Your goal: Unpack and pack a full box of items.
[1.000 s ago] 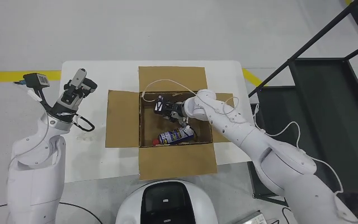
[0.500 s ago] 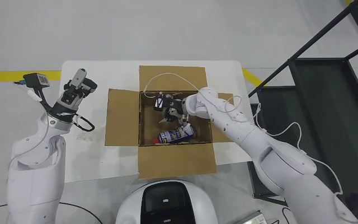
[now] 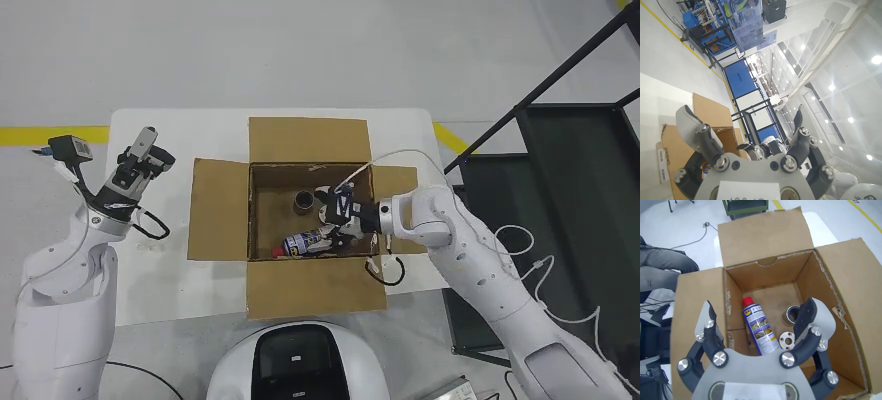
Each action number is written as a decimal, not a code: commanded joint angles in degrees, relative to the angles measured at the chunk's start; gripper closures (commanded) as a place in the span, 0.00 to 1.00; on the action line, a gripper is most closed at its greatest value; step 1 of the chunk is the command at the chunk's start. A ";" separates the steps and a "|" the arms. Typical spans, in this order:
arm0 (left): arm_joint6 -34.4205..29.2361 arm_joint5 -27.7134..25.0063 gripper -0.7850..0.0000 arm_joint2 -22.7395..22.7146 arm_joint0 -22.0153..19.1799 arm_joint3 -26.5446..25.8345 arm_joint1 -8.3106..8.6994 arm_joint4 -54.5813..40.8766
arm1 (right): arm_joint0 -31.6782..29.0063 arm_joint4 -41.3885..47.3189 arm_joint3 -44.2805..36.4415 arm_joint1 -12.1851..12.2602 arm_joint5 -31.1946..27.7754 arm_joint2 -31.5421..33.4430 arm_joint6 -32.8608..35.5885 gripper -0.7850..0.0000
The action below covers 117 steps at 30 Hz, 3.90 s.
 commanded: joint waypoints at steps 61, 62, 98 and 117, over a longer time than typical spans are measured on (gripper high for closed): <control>-4.50 4.70 0.00 29.87 -14.23 12.48 -2.91 7.03 | -16.91 48.90 14.93 8.31 -2.66 26.59 14.56 0.00; -4.25 4.56 0.00 30.00 -14.26 12.44 -2.91 7.65 | -16.75 49.26 16.17 8.37 -2.89 26.56 14.54 0.00; 4.48 0.97 0.00 31.59 -14.70 14.33 -3.25 18.24 | -6.92 61.01 7.29 12.50 -4.59 2.23 17.28 0.00; 3.04 0.69 0.00 25.93 -13.52 13.87 -1.97 19.10 | 15.82 38.72 10.12 6.59 12.03 -21.08 21.67 0.00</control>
